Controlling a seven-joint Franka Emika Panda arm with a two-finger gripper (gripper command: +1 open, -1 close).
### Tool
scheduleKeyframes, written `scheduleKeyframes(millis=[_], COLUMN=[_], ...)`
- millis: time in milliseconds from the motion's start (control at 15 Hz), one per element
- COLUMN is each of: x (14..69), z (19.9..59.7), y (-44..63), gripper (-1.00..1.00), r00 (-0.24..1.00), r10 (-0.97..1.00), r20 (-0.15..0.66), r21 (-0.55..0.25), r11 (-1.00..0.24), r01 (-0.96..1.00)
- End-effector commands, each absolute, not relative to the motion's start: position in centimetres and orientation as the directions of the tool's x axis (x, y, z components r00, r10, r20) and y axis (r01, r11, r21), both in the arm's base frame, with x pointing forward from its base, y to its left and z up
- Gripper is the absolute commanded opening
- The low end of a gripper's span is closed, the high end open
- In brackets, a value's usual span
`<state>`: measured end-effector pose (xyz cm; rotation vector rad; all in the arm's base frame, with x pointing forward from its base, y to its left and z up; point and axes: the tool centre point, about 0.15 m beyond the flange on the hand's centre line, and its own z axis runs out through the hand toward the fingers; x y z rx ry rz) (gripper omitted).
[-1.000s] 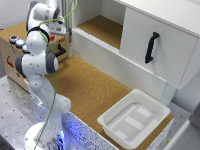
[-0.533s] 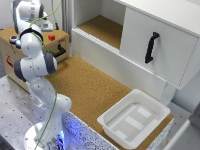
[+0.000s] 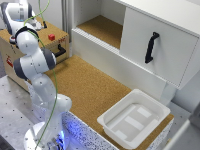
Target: Push down the blue button to turn off the blue light
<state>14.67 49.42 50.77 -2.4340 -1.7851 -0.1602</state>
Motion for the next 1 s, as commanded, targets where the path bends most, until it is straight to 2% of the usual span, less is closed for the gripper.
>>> scheduleKeyframes(millis=[0,533,800,933], x=[15.5,16.9,17.7,18.0], z=[51.4,49.8,48.2,46.9], y=[55.5,55.0,54.2,54.0], gripper=[-1.0,-1.0,-1.0,-1.0], r00=[0.284,0.328,0.363,0.38], r10=[0.958,0.942,0.928,0.921], r20=[-0.041,-0.072,-0.081,-0.089], r21=[0.067,0.039,0.035,0.008], r11=[-0.281,-0.326,-0.362,-0.381], r01=[0.957,0.944,0.932,0.925])
